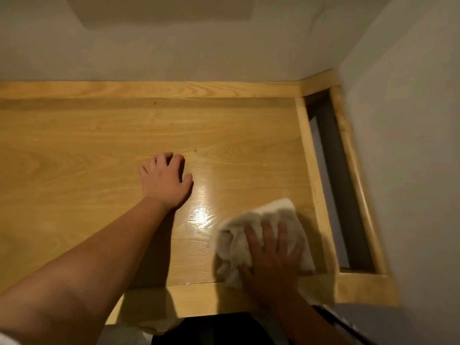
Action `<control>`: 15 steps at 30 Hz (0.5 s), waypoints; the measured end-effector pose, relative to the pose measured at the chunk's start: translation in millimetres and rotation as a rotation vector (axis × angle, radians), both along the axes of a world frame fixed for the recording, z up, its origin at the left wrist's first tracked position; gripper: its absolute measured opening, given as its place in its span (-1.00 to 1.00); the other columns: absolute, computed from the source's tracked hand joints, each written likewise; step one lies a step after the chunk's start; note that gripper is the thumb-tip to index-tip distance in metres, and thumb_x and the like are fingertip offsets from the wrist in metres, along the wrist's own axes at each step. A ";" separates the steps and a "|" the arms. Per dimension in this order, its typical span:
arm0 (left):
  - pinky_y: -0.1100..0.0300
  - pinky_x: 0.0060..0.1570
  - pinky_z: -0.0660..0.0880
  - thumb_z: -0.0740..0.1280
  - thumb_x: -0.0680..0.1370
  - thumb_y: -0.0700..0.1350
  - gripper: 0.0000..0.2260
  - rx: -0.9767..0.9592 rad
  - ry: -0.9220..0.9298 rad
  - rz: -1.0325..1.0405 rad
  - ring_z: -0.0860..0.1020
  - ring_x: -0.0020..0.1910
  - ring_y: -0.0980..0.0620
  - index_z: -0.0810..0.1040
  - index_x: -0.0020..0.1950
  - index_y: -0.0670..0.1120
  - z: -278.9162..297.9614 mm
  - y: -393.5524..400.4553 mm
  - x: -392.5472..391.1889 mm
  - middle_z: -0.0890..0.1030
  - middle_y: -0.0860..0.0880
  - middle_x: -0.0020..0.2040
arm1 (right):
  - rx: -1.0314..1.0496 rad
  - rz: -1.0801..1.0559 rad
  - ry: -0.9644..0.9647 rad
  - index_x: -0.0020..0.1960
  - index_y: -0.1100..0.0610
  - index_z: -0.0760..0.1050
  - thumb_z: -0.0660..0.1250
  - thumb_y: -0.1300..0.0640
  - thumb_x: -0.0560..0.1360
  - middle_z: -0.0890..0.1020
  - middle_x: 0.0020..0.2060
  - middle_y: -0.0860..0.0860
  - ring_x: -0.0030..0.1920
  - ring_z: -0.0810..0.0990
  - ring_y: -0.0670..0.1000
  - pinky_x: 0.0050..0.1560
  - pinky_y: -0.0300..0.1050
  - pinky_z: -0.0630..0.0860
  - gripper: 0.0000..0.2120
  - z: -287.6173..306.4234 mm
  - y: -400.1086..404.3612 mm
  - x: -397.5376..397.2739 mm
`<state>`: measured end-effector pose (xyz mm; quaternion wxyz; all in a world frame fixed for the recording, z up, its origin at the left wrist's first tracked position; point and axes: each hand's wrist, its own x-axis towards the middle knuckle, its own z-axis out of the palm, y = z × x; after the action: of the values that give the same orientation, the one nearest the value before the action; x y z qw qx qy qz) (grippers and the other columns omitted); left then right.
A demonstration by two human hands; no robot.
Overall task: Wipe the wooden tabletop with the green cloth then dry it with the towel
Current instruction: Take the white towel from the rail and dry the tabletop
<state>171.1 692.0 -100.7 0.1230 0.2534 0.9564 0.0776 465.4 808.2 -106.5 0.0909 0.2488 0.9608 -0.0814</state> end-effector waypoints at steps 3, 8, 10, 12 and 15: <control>-0.34 0.40 0.10 0.02 0.51 0.32 -0.42 0.039 -0.040 -0.055 0.29 0.48 -0.15 0.38 0.44 0.10 5.3 66.2 28.3 0.36 -0.17 0.48 | -0.044 -0.028 -0.063 0.55 -0.15 0.15 0.24 -0.48 0.30 0.20 0.54 0.12 0.48 0.17 0.40 0.29 0.56 0.05 -0.10 4.1 -4.1 31.7; -0.45 0.42 -0.17 -0.11 0.55 0.41 -0.33 -0.076 -0.034 -0.198 -0.18 0.63 -0.09 -0.09 0.62 0.21 -23.1 91.1 49.6 -0.12 -0.02 0.67 | -0.088 -0.058 -0.095 0.52 -0.21 0.16 0.24 -0.53 0.24 0.22 0.54 0.10 0.47 0.13 0.44 0.25 0.59 0.06 -0.07 2.4 4.3 30.2; -0.45 0.42 -0.17 -0.11 0.56 0.41 -0.34 -0.064 -0.024 -0.200 -0.19 0.63 -0.09 -0.09 0.62 0.21 -25.6 89.0 48.3 -0.12 -0.02 0.67 | -0.077 -0.067 -0.082 0.51 -0.20 0.20 0.23 -0.48 0.27 0.22 0.54 0.11 0.47 0.13 0.43 0.25 0.61 0.06 -0.13 -0.5 9.1 18.6; -0.45 0.42 -0.16 -0.10 0.56 0.40 -0.34 -0.061 -0.024 -0.198 -0.19 0.63 -0.09 -0.09 0.62 0.20 -24.4 91.4 48.0 -0.12 -0.03 0.67 | -0.064 -0.101 -0.050 0.51 -0.19 0.18 0.20 -0.45 0.31 0.20 0.55 0.10 0.49 0.11 0.42 0.26 0.61 0.04 -0.18 -2.3 23.0 -1.5; -0.46 0.41 -0.14 -0.13 0.56 0.39 -0.34 -0.105 -0.036 -0.208 -0.21 0.63 -0.10 -0.12 0.62 0.19 -23.6 92.9 47.6 -0.16 -0.03 0.67 | -0.003 -0.162 -0.022 0.55 -0.18 0.09 0.09 -0.43 0.39 0.17 0.56 0.10 0.50 0.09 0.40 0.30 0.57 0.02 -0.22 -6.8 65.5 -55.8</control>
<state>218.6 785.0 -124.3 0.1605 0.3428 0.9254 0.0188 409.6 873.7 -113.4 0.0949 0.3264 0.9364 -0.0870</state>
